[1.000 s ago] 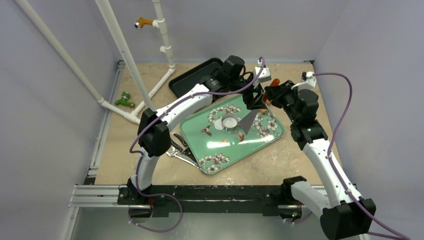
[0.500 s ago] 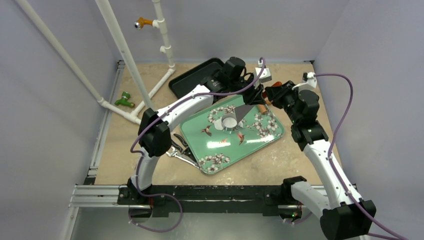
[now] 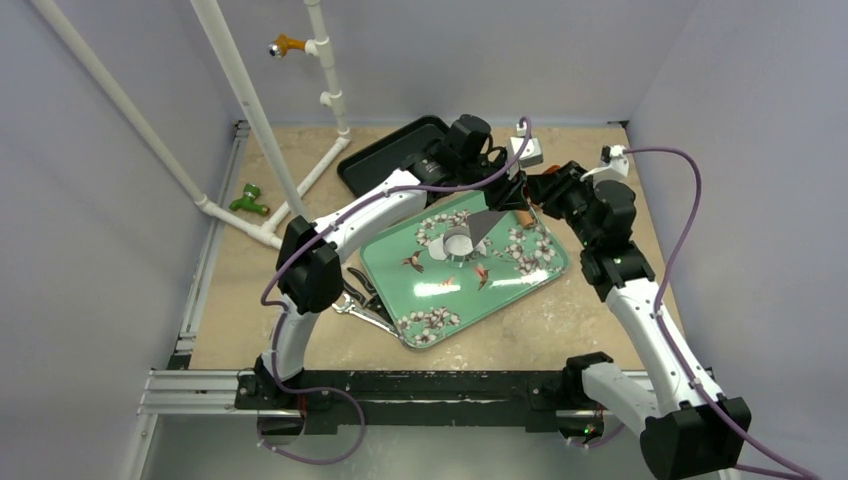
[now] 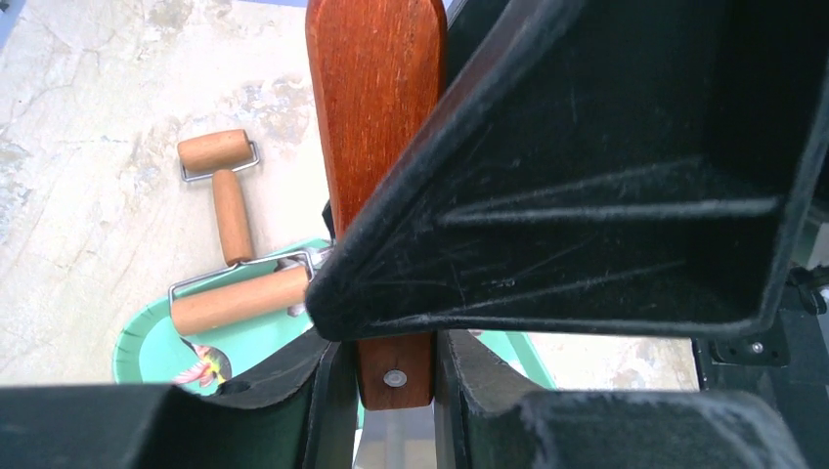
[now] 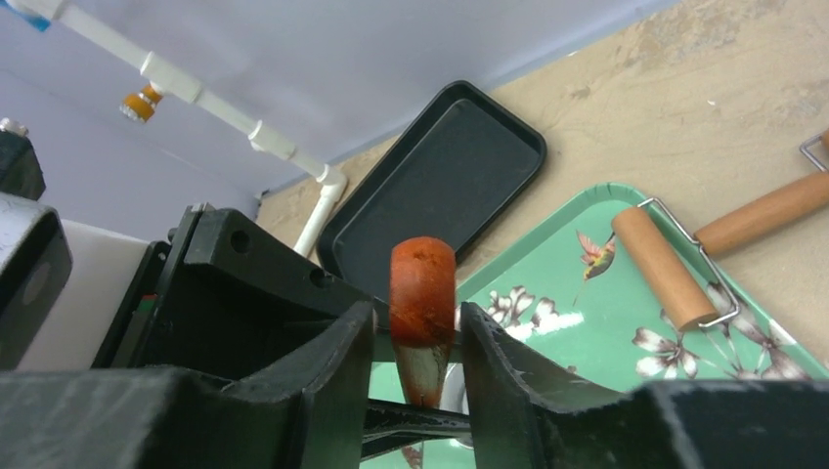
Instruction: Roll out the dumpling wrappers from the dough
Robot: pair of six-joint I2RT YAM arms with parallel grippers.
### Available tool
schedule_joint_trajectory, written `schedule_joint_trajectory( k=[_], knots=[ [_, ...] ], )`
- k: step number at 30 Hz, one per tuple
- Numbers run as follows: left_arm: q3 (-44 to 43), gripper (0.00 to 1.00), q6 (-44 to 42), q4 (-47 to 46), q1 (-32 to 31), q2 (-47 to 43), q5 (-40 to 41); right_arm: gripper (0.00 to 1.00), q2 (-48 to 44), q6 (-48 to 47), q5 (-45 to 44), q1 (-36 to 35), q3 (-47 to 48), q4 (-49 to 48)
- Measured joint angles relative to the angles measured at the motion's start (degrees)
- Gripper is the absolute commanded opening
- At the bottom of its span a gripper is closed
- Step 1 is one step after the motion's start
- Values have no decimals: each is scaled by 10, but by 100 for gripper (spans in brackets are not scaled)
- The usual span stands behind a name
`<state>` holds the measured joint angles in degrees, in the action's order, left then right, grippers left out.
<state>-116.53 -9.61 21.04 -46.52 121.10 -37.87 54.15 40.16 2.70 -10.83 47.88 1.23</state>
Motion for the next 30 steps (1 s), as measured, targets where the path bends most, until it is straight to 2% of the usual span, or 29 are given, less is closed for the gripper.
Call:
schedule_joint_trajectory(
  k=[1, 3, 5, 7, 10, 14, 16, 20, 24, 30],
  knots=[
    [0, 0, -2, -1, 0, 0, 0, 60, 2, 2, 5, 0, 0, 1],
    [0, 0, -10, 2, 0, 0, 2, 73, 9, -2, 16, 0, 1, 2],
    [0, 0, -28, 12, 2, 1, 4, 78, 26, -27, 23, 1, 24, 35],
    [0, 0, -58, 22, 7, 1, 6, 77, 55, -61, 31, 3, 76, 93],
    [0, 0, -104, 29, 14, 1, 2, 69, 96, -112, 45, 7, 164, 186],
    [-1, 0, -170, 41, 16, 1, -2, 52, 139, -153, 76, 13, 242, 285],
    [-1, 0, -196, 50, 14, 1, -3, 46, 150, -157, 99, 12, 248, 308],
    [-1, 0, -215, 57, 11, 1, -4, 44, 158, -153, 126, 10, 247, 323],
    [-1, 0, -216, 56, 11, 1, -6, 35, 155, -147, 141, 11, 247, 319],
    [-1, 0, -216, 63, 11, 1, -6, 0, 154, -143, 132, 14, 236, 315]
  ],
)
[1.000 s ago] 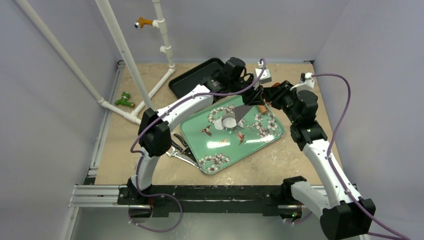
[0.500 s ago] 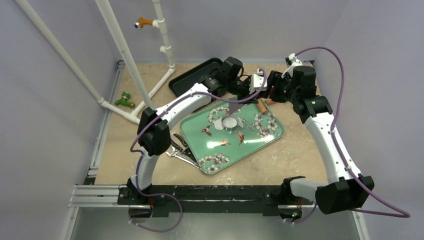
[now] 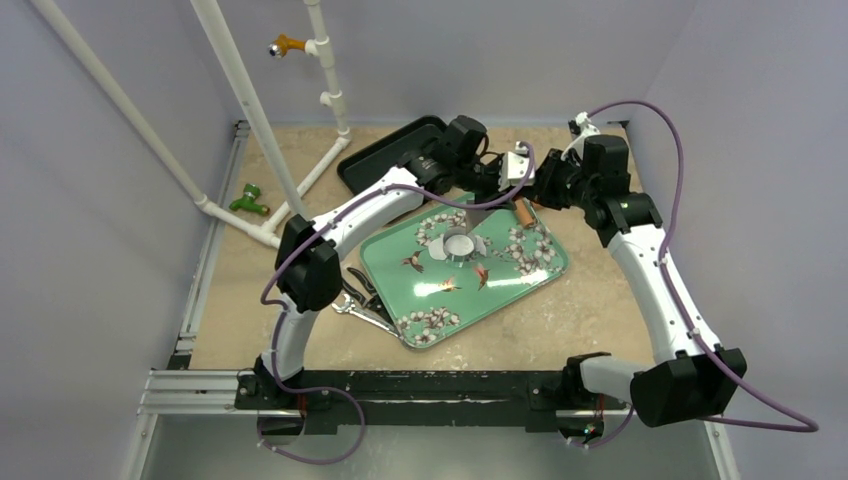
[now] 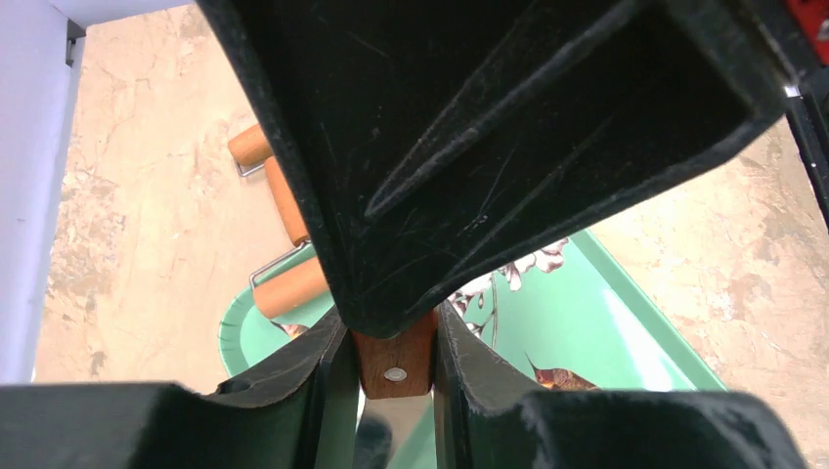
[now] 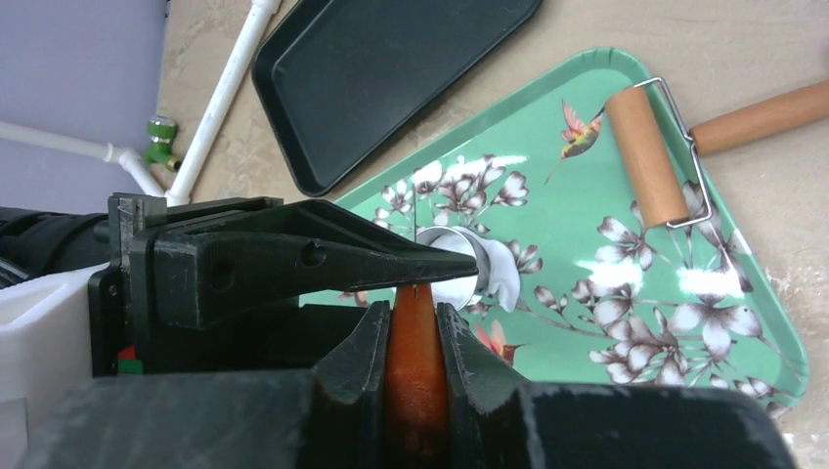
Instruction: Roll out the dumpling wrappers from the dough
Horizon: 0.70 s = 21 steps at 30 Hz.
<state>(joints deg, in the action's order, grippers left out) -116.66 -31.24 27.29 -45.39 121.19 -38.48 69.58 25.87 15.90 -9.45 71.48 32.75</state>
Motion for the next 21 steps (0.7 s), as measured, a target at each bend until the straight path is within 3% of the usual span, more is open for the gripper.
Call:
schedule_joint_trajectory(
  k=[3, 6, 7, 8, 16, 21],
  knots=[
    [0, 0, -1, 3, 0, 0, 2, 0, -1, 10, -8, 0, -5, -3],
    [0, 60, 0, 2, -1, 0, 3, 0, -7, 11, -16, -2, -10, -9],
    [0, 72, 3, 1, -1, 0, 5, 0, -9, 10, -18, -2, -12, -10],
    [0, 77, 6, 0, -2, 0, 9, 0, -11, 9, -26, -3, -16, -11],
    [-50, 91, 62, 76, 4, -1, 63, 0, -16, -15, -80, -5, -36, -9],
    [-13, 92, 102, 114, 24, -25, 124, 0, -16, -26, -94, -5, -42, -11]
  ],
)
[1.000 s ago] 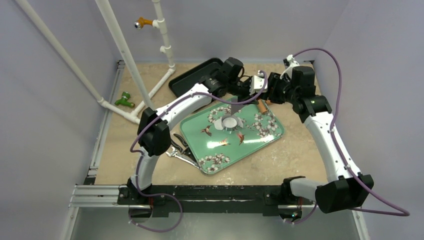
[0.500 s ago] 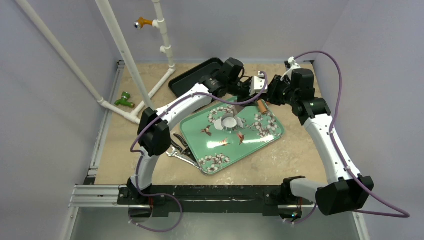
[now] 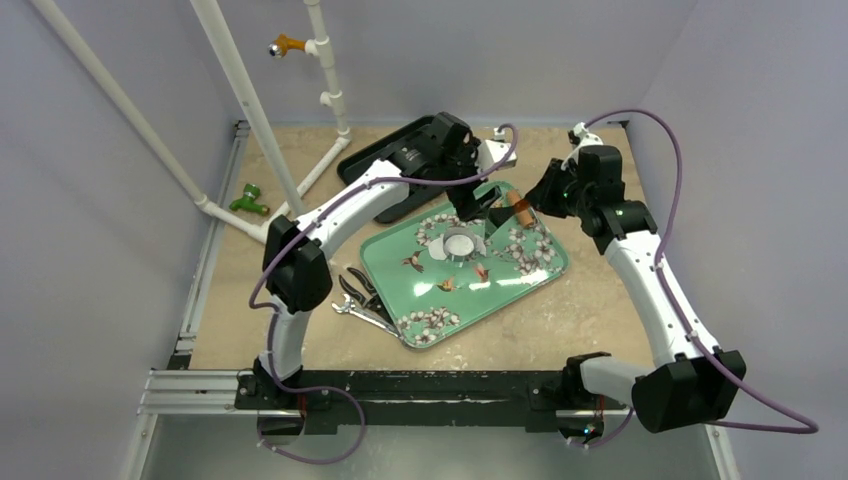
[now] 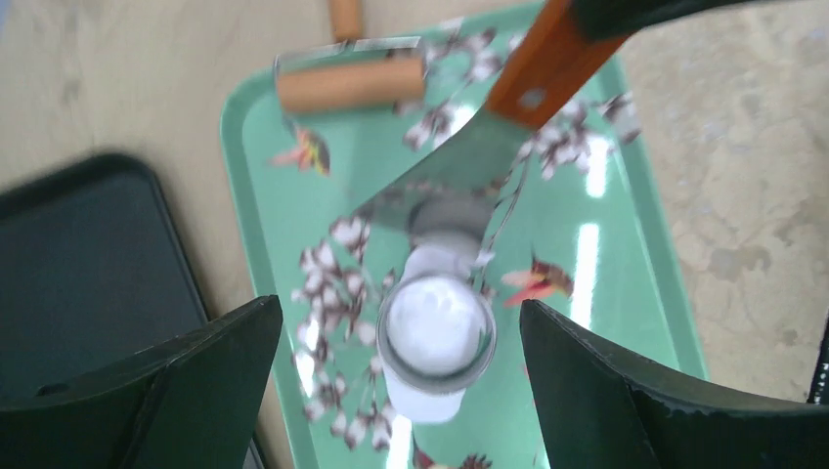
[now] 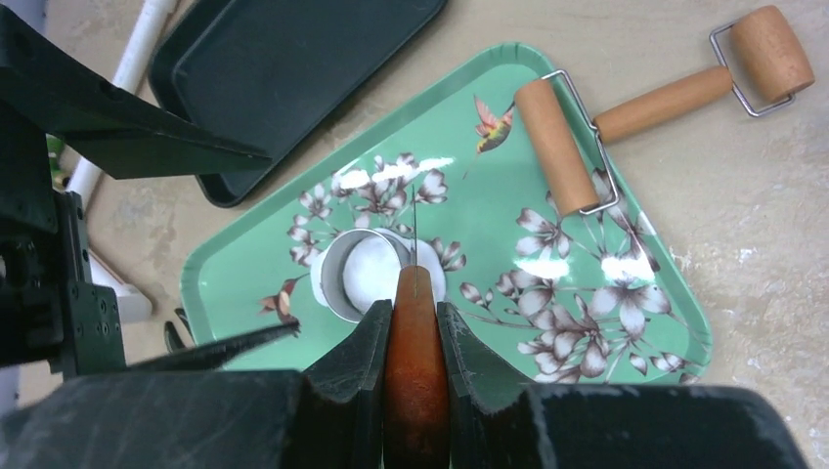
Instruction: Roll out the dumpling wrappers from the dough
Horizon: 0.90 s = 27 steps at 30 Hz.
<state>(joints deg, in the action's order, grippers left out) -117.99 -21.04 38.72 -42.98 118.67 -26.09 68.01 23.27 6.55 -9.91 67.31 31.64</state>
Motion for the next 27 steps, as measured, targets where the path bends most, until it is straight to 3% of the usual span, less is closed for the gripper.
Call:
schedule_joint_trajectory(
  k=[5, 11, 27],
  knots=[
    [88, 88, 31, 32, 16, -15, 96, 0, 8, -21, 1, 0, -15, 22],
    [176, 84, 49, 44, 20, -17, 148, 0, 10, -28, 24, 0, -49, 50],
    [189, 68, 88, -17, 20, 0, 186, 0, 10, -23, 59, -1, -7, 114]
  ],
)
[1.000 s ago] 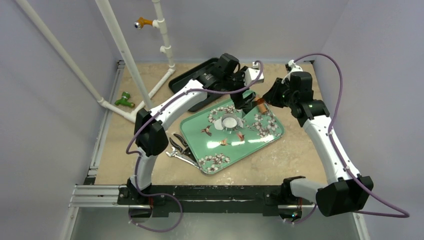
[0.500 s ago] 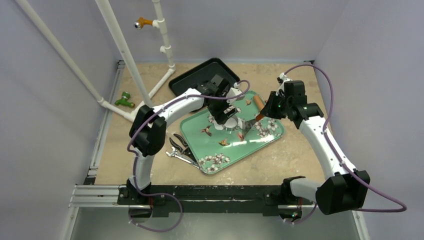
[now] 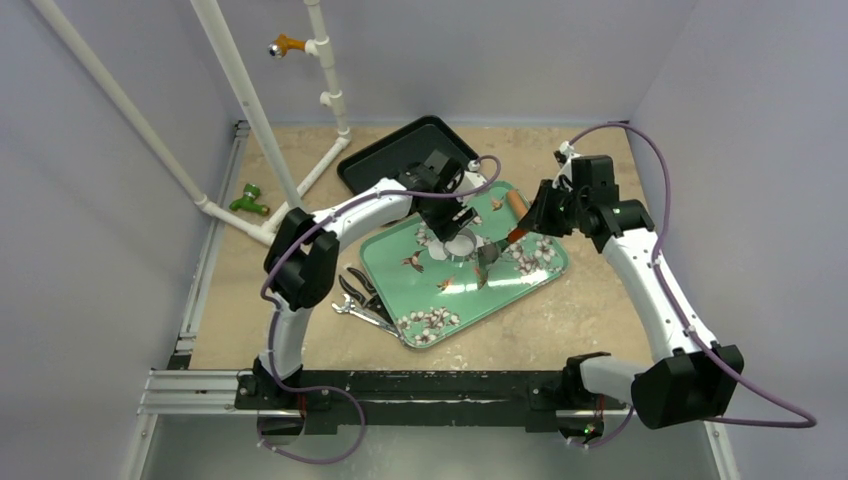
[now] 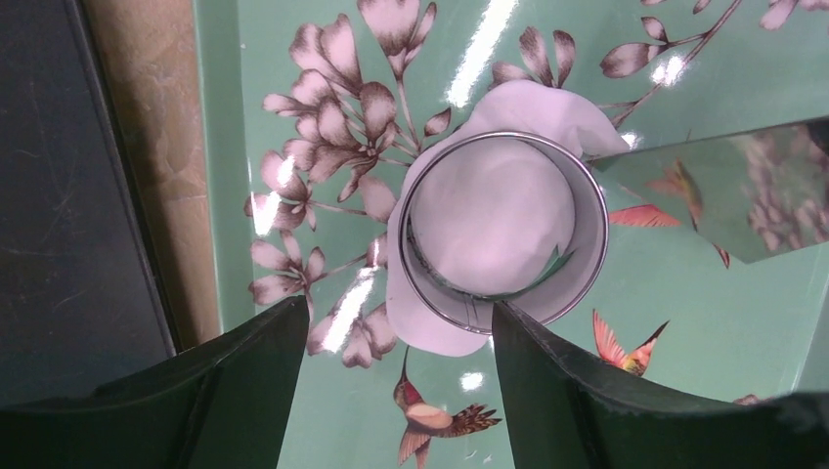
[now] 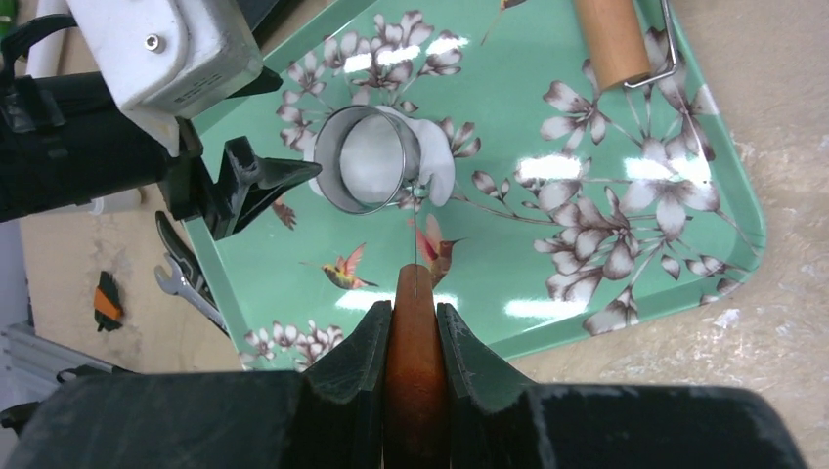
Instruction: Roll out the dumpling wrappers from the dough
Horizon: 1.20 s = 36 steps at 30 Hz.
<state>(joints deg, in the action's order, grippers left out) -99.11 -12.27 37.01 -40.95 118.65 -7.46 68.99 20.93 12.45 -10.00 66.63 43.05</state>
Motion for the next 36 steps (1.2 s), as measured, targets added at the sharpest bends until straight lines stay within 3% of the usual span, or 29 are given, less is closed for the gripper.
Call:
schedule_joint_trajectory(
  k=[7, 27, 36],
  knots=[
    [0, 62, 17, -7, 0, 15, -19, 0, 35, 3, 9, -1, -3, 12],
    [14, 23, 18, -38, -1, 24, -13, 0, 64, 36, -50, -5, -33, -131],
    [29, 22, 7, -51, -1, 24, -13, 0, 91, 40, -67, -5, -40, -217]
  ],
)
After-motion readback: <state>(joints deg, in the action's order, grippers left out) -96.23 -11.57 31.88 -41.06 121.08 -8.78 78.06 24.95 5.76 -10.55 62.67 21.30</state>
